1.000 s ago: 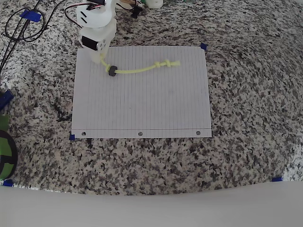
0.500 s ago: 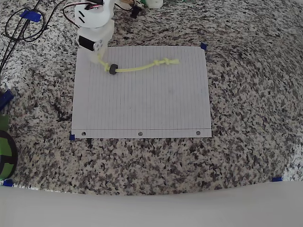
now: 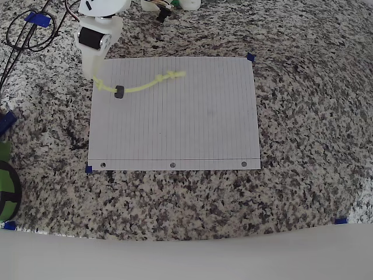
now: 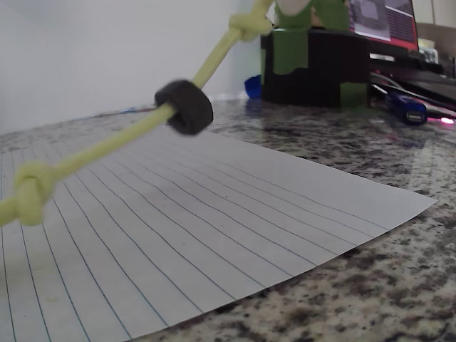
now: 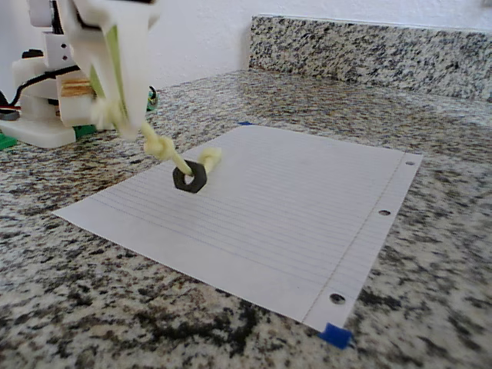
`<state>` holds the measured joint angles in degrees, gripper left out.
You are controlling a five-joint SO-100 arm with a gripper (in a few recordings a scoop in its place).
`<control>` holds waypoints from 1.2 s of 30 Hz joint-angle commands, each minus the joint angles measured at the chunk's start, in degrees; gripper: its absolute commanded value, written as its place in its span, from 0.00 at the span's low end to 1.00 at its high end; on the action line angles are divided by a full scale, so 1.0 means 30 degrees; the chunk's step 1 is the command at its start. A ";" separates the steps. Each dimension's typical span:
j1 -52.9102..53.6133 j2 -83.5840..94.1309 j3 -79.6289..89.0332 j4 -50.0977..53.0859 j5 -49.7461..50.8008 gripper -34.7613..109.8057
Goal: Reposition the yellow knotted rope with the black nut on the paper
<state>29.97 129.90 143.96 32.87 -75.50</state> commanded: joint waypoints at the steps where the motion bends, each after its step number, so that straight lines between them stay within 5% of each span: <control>1: -0.0498 0.1318 -0.0615 0.0000 0.3428 0.24; 13: -0.0352 0.1992 -0.0674 -0.2197 1.3799 0.24; 23: -0.0117 -0.0967 -0.7471 0.0293 1.4531 0.24; 36: -0.0967 0.2021 -0.7881 0.3457 2.2646 0.24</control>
<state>28.48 132.98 123.40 42.63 -10.90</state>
